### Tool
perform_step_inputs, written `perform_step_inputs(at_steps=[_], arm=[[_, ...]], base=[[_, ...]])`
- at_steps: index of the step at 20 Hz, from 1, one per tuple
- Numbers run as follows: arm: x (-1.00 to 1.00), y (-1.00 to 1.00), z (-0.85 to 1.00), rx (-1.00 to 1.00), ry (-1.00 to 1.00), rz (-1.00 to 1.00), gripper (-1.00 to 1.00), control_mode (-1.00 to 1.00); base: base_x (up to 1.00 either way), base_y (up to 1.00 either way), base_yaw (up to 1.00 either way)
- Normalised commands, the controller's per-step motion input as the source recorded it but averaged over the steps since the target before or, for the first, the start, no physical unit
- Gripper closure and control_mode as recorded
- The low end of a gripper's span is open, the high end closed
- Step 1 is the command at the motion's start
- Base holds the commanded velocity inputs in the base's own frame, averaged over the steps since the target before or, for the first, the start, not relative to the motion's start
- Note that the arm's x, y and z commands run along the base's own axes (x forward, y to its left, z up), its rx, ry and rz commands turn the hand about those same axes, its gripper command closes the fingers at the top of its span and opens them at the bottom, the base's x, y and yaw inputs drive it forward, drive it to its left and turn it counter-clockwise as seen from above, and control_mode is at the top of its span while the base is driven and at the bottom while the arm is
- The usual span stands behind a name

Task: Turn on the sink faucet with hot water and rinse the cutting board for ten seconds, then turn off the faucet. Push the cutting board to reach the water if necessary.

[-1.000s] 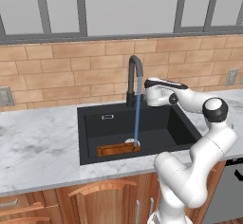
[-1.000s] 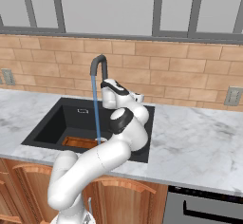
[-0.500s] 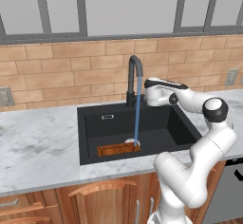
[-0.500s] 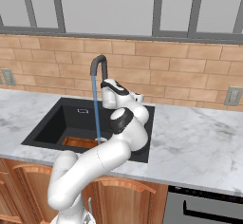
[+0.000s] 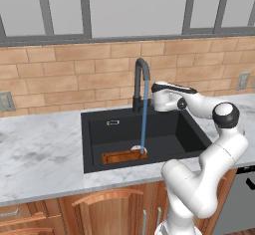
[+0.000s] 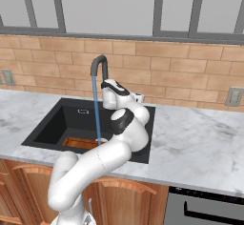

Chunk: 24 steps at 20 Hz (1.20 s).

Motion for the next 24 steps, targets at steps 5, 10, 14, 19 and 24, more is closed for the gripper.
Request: perform_step_inputs(at_steps=[5,10,14,19,24], arm=[[0.0,0.0,0.0,0.0,0.0,0.0,-1.0,-1.0],[0.0,0.0,0.0,0.0,0.0,0.0,-1.0,-1.0],[0.0,0.0,0.0,0.0,0.0,0.0,-1.0,-1.0],[0.0,0.0,0.0,0.0,0.0,0.0,-1.0,-1.0],[0.0,0.0,0.0,0.0,0.0,0.0,-1.0,-1.0]], base=[[0.0,0.0,0.0],[0.0,0.0,0.0],[0.0,0.0,0.0],[0.0,0.0,0.0],[0.0,0.0,0.0]])
